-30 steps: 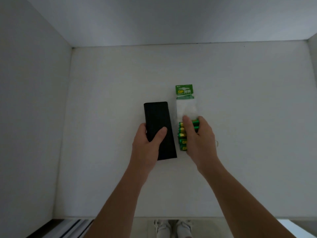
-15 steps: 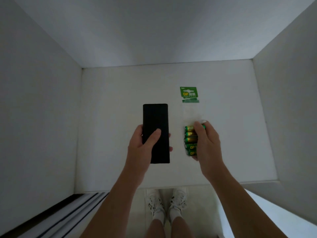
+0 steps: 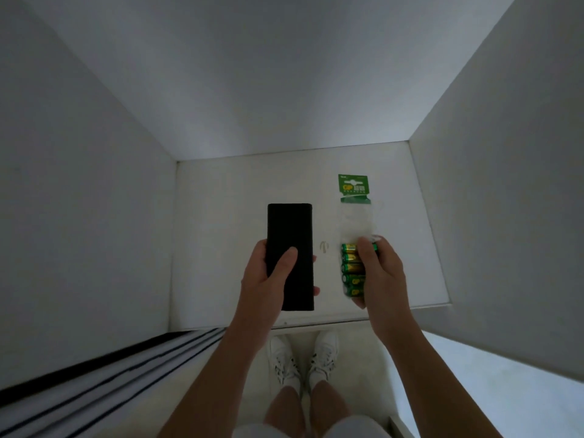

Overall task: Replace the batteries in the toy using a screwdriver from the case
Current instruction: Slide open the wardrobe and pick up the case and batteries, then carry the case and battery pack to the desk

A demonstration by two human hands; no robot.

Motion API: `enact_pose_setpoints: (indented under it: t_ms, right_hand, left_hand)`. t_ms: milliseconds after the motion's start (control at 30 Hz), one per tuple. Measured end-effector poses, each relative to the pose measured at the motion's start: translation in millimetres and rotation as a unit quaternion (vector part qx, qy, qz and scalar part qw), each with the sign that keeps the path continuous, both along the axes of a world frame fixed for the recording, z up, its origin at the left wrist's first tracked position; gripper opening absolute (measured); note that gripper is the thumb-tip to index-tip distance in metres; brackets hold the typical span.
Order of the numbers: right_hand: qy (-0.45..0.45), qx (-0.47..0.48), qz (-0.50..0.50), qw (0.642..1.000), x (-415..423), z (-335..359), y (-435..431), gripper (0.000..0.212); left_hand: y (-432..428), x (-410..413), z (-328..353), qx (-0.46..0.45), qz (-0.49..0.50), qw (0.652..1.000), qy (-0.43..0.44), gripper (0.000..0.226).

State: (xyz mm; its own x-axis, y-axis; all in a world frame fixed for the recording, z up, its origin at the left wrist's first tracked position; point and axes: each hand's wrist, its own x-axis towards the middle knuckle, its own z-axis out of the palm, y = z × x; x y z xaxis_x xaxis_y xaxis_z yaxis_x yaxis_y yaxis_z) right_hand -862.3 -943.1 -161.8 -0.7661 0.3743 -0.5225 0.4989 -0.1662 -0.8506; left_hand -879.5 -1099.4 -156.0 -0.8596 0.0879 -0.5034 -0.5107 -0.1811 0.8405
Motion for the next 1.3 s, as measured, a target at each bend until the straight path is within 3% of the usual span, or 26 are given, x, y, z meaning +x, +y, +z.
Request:
enact_pose_setpoints:
  t_ms: [267,467,867,1300]
  right_hand:
    - [0.006,0.070,0.018,0.997,34.9,25.9,-6.9,0.024]
    - [0.006,0.053,-0.004,0.999,75.8,36.6,-14.1,0.025]
    - [0.015,0.105,-0.240,0.965,192.6,92.1,-41.4,0.028]
    - [0.012,0.145,-0.429,0.891,318.4,134.9,-53.9,0.026]
  left_hand:
    - [3.7,41.4,47.0,-0.028,0.007,0.999,0.018,0.024]
    - [2.9,65.1,69.9,-0.034,0.006,0.999,0.018,0.027]
    - [-5.1,121.3,98.5,0.003,-0.190,0.981,0.031,0.029]
    - [38.4,207.7,132.3,0.016,-0.436,0.898,0.066,0.027]
